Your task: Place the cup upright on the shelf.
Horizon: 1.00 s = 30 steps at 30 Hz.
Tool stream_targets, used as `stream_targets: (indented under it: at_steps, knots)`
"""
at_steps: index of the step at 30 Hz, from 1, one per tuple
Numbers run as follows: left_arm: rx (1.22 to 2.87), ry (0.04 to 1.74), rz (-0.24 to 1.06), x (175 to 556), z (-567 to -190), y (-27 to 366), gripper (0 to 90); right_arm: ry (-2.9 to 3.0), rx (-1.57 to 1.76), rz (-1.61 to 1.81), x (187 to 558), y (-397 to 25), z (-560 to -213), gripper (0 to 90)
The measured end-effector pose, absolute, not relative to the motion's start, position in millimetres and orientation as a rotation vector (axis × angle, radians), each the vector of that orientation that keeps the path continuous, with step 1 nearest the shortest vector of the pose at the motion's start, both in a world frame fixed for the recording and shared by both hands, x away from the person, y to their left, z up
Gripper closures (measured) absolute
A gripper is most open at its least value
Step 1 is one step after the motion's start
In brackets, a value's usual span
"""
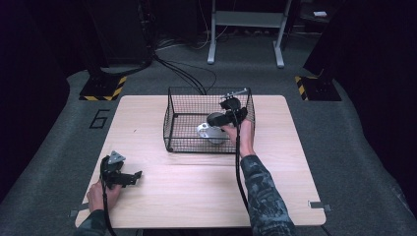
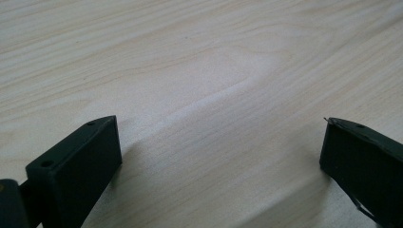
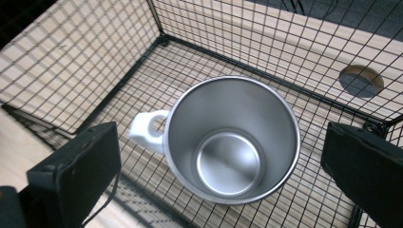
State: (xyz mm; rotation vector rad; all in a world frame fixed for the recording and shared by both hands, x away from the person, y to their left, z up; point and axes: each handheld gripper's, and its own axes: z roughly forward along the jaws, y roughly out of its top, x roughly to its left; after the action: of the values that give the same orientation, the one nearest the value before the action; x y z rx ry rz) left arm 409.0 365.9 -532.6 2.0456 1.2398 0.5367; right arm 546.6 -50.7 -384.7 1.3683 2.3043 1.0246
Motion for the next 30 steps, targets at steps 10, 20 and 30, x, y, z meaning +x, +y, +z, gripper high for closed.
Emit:
stream_targets:
  at_steps: [10,20,30]
  knots:
    - [2.046,1.240,0.536,409.0,-532.5,365.9,0.0,2.329,1.228,1.096,505.7,-60.9,-362.2,0.0]
    - [2.054,1.233,0.543,409.3,-532.3,366.4,0.0,2.319,1.134,1.122,455.9,-78.7,-345.1,0.0]
    - [2.053,1.234,0.542,409.3,-532.3,366.4,0.0,2.293,1.130,1.111,418.6,-106.6,-348.4,0.0]
